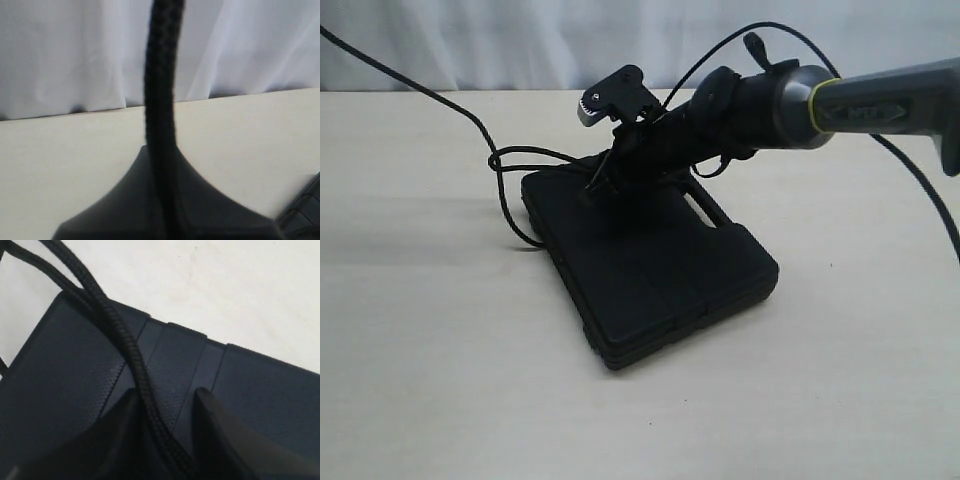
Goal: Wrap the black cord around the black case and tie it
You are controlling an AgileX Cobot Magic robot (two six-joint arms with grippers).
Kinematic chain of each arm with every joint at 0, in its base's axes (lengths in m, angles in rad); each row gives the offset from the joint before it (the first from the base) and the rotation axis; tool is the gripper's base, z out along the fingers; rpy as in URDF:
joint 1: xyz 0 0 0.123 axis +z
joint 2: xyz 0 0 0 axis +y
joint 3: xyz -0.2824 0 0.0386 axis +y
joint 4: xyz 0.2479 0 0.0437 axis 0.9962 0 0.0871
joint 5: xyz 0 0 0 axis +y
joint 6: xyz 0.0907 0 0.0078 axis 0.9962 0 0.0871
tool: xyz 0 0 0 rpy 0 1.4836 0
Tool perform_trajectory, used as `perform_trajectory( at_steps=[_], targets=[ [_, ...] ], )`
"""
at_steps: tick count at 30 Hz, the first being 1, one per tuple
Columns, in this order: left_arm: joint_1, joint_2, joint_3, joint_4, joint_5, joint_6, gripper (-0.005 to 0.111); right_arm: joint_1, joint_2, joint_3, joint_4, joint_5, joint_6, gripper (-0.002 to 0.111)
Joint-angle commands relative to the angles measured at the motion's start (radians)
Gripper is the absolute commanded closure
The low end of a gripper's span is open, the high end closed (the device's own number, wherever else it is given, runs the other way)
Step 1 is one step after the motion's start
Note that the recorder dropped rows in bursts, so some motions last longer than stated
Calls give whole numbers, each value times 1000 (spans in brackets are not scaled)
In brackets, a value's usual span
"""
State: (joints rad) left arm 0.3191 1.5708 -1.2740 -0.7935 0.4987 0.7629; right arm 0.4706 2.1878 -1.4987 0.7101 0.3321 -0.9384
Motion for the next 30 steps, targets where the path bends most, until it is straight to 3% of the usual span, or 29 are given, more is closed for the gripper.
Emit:
perform_trajectory(
  at_steps=[1, 6, 13, 22, 28, 30],
  targets=[
    [69, -20, -8, 2, -37, -36, 107, -5, 36, 16, -216, 41, 159, 89],
    [177, -44, -8, -67, -43, -62, 107, -5, 36, 16, -341, 51, 313, 91],
    [275, -90, -8, -108, -51, -77, 107, -5, 36, 16, -372, 64, 350, 91],
    [273, -90, -8, -125, -26, -81, 107, -5, 36, 16, -370, 55, 352, 91],
    [273, -90, -8, -127, -15, -81, 105, -5, 36, 16, -367, 55, 352, 70],
    [273, -90, -8, -135, -12, -81, 97, -5, 36, 16, -367, 52, 352, 67]
  ],
)
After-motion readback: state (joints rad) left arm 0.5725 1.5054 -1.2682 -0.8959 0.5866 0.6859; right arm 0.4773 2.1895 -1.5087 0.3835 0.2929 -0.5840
